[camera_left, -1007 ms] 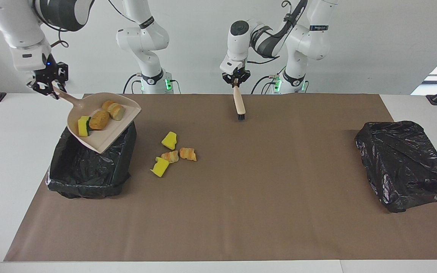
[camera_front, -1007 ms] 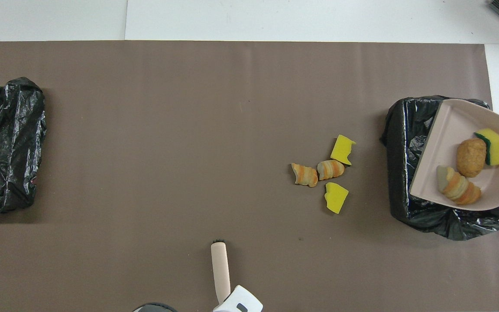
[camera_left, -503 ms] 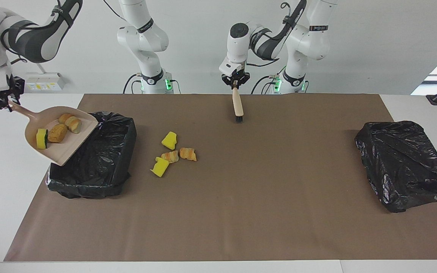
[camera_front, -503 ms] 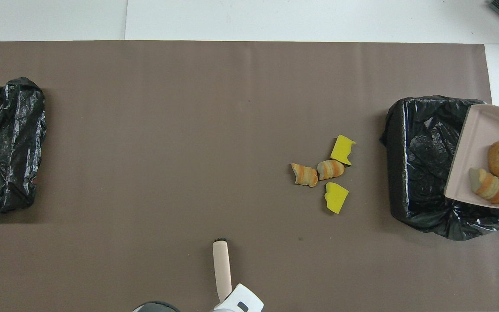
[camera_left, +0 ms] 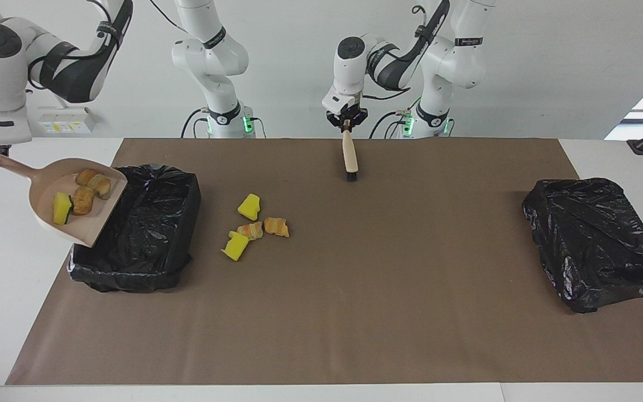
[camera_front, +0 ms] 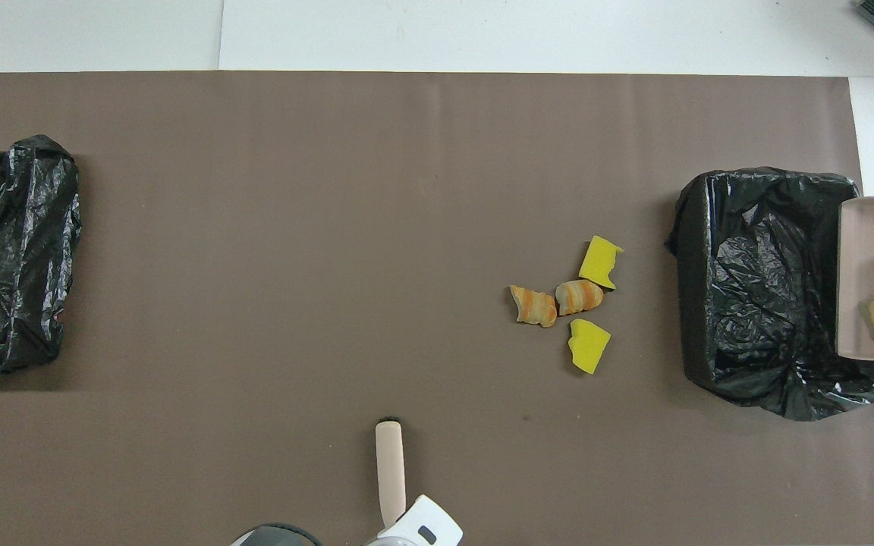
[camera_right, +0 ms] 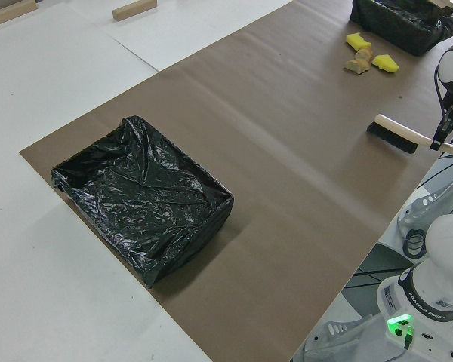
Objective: Sweep and dump trash in bin
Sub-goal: 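Tilt the dustpan with the right gripper to dump debris into the bin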
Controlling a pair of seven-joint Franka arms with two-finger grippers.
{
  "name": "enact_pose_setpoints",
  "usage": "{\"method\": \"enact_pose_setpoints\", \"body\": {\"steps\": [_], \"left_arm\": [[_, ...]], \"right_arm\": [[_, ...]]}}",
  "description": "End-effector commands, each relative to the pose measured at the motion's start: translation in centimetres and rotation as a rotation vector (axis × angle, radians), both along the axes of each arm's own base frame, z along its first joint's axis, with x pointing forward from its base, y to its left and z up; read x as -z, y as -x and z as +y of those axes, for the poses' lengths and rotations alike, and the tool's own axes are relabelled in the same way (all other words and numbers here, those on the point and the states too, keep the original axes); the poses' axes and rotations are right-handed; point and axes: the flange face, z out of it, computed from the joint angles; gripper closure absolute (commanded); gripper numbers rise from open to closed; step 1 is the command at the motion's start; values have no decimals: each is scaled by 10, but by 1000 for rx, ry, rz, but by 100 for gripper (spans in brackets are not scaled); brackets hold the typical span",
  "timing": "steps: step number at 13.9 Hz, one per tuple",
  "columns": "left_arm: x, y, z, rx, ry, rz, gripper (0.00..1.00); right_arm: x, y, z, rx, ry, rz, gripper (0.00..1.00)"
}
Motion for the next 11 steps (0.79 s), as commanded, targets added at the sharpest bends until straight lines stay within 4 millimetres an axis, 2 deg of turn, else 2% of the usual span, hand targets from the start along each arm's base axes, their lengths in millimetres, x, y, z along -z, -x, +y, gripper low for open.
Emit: {"method": "enact_pose_setpoints", "body": {"steps": [1,3,4,5,6,8,9,11], "left_arm": [[1,-4,2,14,5,-1,47],[0,-14,0,45,16,3,26],[-1,-22,0,49,17,8,22],[-2,-29,-2,59,14,18,8],[-8,-40,-3,66,19,20,1],[-25,-73,7,95,39,17,0],[-37,-92,14,129,47,11,0],[-64,-130,33,196,40,-15,0]], "right_arm": [[-1,1,-1,-43,61,29,100],[1,2,0,-66,83,33,100],[4,2,0,-77,91,44,100],[4,2,-1,-83,106,53,100],[4,2,0,-90,119,61,100],[-1,-6,15,-132,159,88,100],[-6,-5,15,-131,162,86,100],[-33,5,17,-97,157,59,100]]}}
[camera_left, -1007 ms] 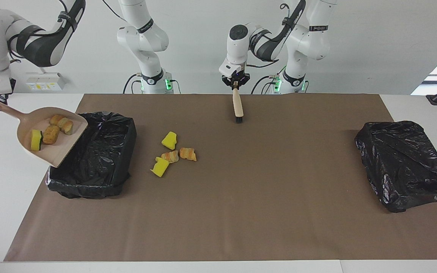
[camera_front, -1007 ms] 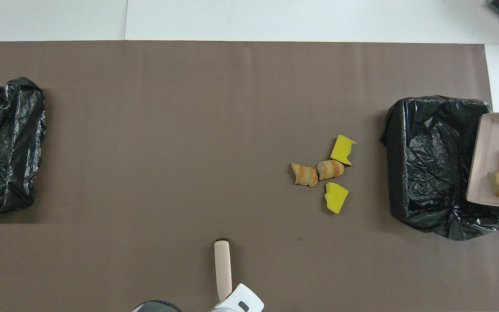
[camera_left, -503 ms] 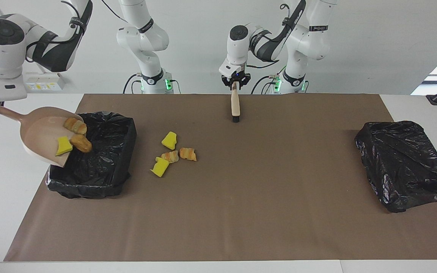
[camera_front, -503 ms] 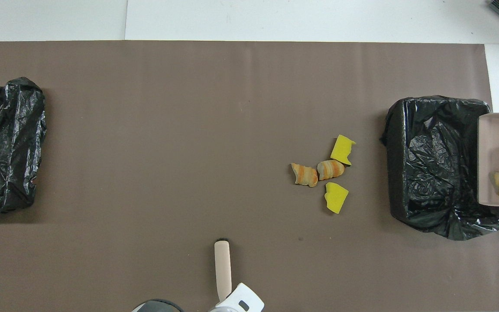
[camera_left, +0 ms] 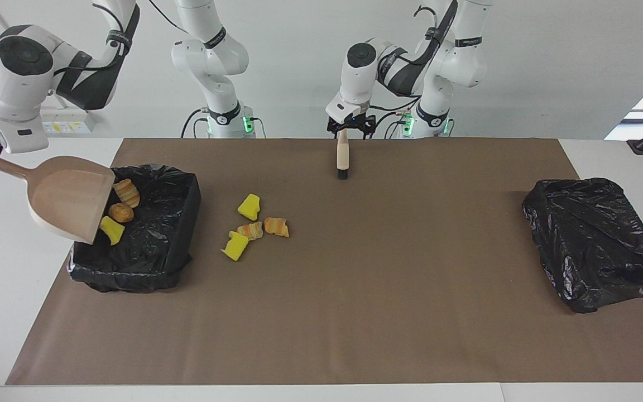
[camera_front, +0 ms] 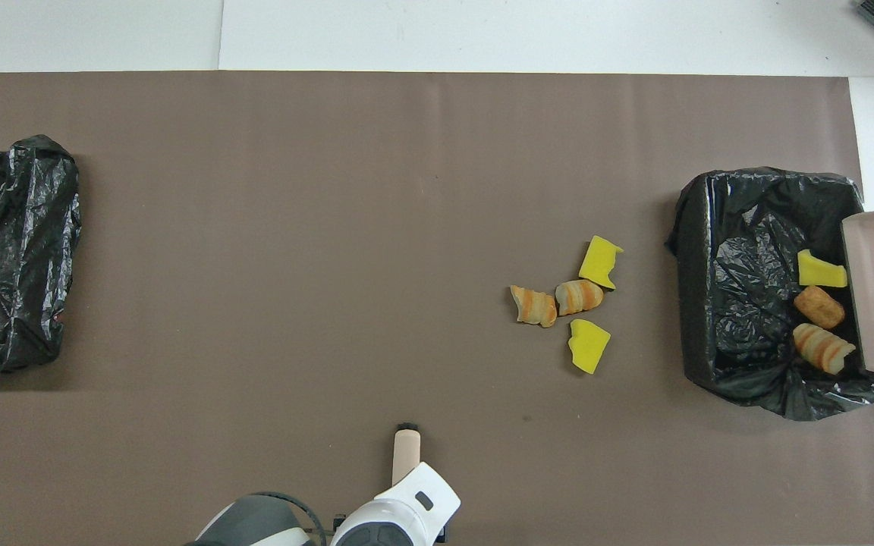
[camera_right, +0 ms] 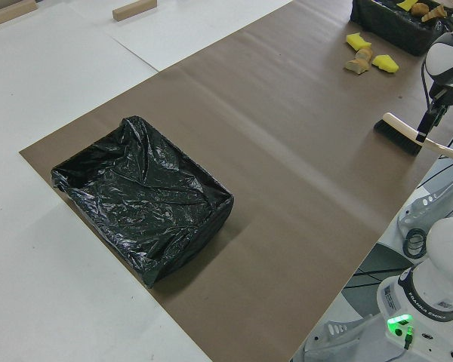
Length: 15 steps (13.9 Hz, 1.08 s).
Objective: Sweep and dump trash in bin
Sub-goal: 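Tilt the dustpan with the right gripper to dump debris into the bin, then return the dustpan to the table center with the right gripper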
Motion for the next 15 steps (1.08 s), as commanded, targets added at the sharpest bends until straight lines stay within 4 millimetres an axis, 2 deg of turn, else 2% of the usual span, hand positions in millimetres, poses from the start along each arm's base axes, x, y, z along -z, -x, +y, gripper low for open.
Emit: {"method": "enact_pose_setpoints", "body": {"steps": [1,3,4,5,7,9,11,12,13,14,15], "left_arm": [[-39,-55,25,93,-3,-24,0],[-76,-93,55,149,28,-44,0],[-92,-109,66,188,10,-62,0],[-105,-121,75,207,-2,-84,0],[-139,-150,107,207,18,-126,0],[-170,-166,130,218,26,-141,0],[-199,-177,156,219,31,-152,0],[-215,-182,168,221,33,-155,0],[-228,-186,180,218,33,-168,0],[-246,-189,194,207,33,-176,0],[-254,-193,201,205,33,-168,0]], "right_arm": [[-40,21,4,29,6,-12,100],[-69,29,18,153,-83,-85,100],[-71,32,23,231,-131,-111,100],[-67,28,43,291,-171,-150,100],[-60,22,100,481,-233,-274,100],[-52,16,161,665,-304,-379,100],[-39,12,209,855,-358,-448,100],[-26,8,230,979,-405,-462,100],[-9,1,262,1093,-449,-462,100],[19,-11,314,1259,-461,-498,100],[36,-19,347,1331,-468,-538,100]]}}
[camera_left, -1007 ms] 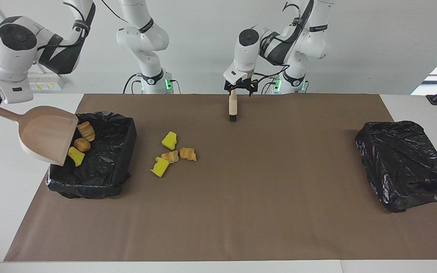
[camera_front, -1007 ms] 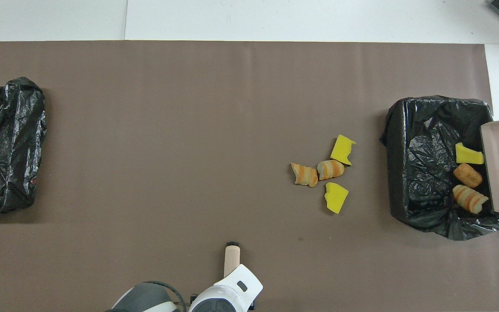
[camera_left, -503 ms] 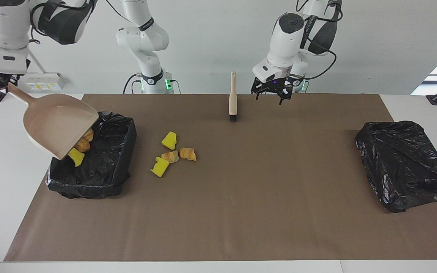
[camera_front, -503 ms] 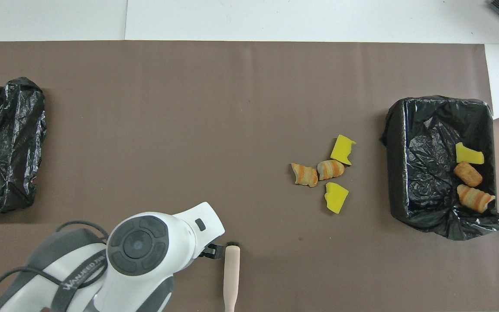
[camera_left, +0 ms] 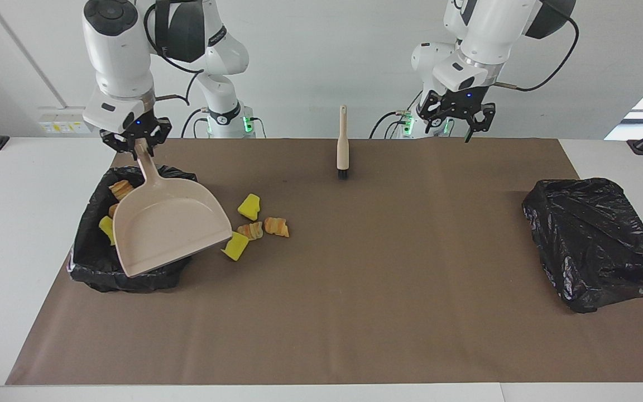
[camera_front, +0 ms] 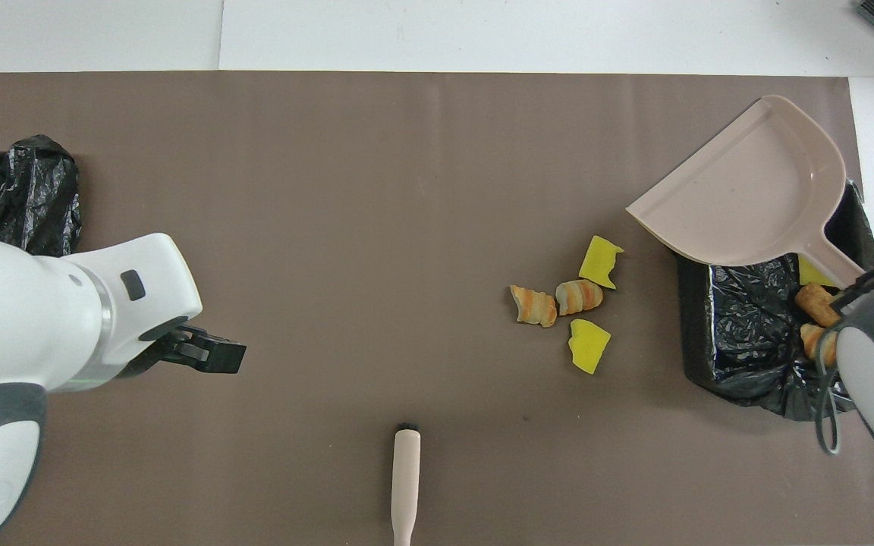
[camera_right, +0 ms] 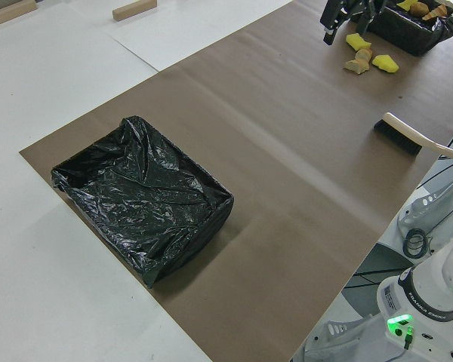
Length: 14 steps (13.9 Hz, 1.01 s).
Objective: Sweep and dump trash in bin
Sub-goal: 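Return the dustpan to the table center with the right gripper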
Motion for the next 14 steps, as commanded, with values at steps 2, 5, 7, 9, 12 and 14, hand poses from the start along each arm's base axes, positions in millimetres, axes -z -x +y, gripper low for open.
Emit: {"method": "enact_pose_setpoints", "body": {"steps": [2,5,7,9,12,14], "left_arm": [[-36,-22,35,2,-24,23,0],[-51,-45,63,-27,-16,69,0],[-55,-54,69,-37,-13,74,0],[-54,-57,75,-49,-9,74,0],[-54,-58,79,-57,-10,72,0],[-54,-60,85,-69,-7,71,0]], "right_arm": [[69,-25,123,292,-48,-48,100],[79,-37,155,429,-186,-63,100],[84,-26,201,459,-252,-32,100],[106,-29,247,520,-245,-24,100],[145,-38,285,514,-246,-36,100],[169,-34,306,480,-232,-39,100]]}}
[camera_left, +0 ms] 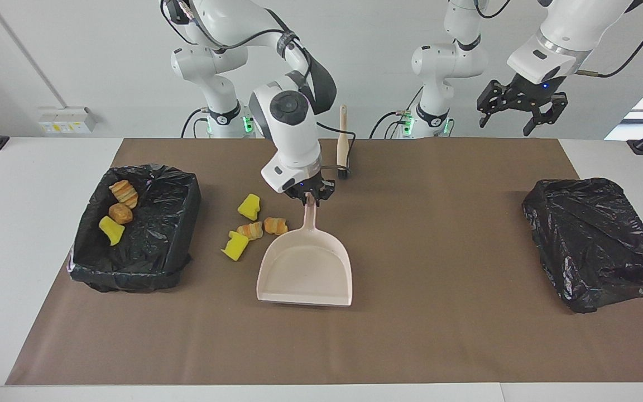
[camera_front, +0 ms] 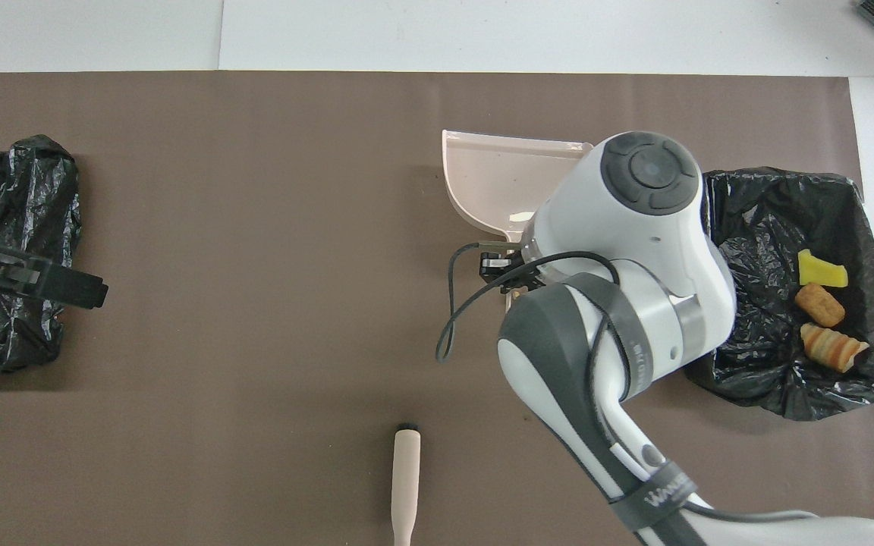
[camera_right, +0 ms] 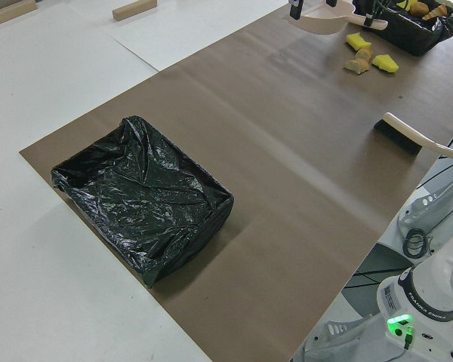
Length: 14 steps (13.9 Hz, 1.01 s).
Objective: Sweep and dump trash in bin
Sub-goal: 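Return the dustpan to the table center with the right gripper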
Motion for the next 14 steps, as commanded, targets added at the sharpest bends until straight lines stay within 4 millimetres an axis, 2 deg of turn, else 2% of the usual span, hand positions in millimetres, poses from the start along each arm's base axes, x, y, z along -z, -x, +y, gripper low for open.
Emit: {"method": "enact_pose_setpoints", "body": {"steps": [1,4,9,10,11,12,13,14], "left_arm": [[-6,-3,9,-7,-8,5,0],[-6,-2,8,-6,-7,4,0],[-11,1,3,1,-3,-13,0],[-11,2,4,-8,-3,-14,0],[-11,2,5,-16,-4,-14,0],[-10,2,6,-19,-5,-12,0],[-11,3,8,-24,-7,-10,0],[-10,3,15,-37,-11,-4,0]], "right_arm": [[22,-2,30,-30,11,-21,100],[35,-5,70,-7,17,-36,100],[38,-6,76,1,-5,-45,100],[38,-7,74,3,-5,-44,80],[36,-7,71,-16,10,-45,16],[32,-2,77,-35,10,-46,0],[16,0,76,-36,-1,-61,0],[-9,5,65,-25,-11,-56,0]]}}
